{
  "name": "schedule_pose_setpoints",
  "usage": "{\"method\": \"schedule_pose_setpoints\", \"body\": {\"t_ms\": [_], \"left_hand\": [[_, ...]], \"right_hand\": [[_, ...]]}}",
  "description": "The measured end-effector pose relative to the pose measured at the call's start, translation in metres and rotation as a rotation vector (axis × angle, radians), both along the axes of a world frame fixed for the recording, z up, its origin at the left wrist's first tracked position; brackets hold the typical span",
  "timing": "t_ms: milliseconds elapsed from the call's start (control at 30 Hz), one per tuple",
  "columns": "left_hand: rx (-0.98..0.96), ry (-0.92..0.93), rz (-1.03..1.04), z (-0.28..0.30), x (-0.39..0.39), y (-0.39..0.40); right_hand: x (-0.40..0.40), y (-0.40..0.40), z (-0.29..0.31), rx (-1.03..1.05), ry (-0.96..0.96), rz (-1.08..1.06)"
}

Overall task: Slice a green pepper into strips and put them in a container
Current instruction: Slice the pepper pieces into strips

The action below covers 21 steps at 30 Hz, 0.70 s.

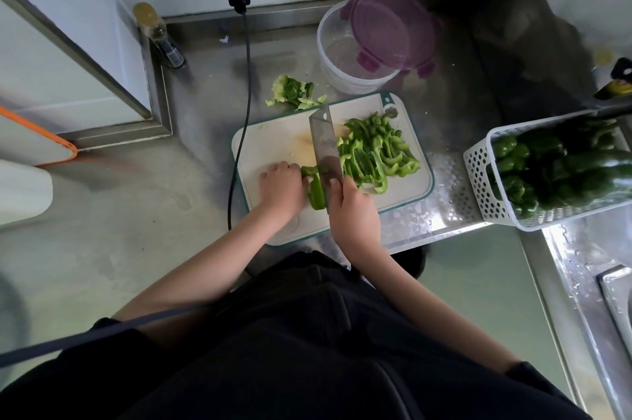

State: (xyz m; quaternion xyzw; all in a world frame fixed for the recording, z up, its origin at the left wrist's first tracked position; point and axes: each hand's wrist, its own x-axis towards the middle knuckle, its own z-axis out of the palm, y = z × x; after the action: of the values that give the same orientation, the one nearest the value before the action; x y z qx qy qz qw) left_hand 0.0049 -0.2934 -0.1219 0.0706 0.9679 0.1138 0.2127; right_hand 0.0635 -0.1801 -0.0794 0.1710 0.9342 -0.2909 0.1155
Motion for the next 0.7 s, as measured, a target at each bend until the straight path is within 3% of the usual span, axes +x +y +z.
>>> {"method": "schedule_pose_setpoints", "body": {"t_ms": [700], "left_hand": [[0.164,-0.063,0.087,-0.004,-0.007,-0.005]], "right_hand": [[-0.008,-0.007,-0.013,0.089,-0.077,0.063]]}}
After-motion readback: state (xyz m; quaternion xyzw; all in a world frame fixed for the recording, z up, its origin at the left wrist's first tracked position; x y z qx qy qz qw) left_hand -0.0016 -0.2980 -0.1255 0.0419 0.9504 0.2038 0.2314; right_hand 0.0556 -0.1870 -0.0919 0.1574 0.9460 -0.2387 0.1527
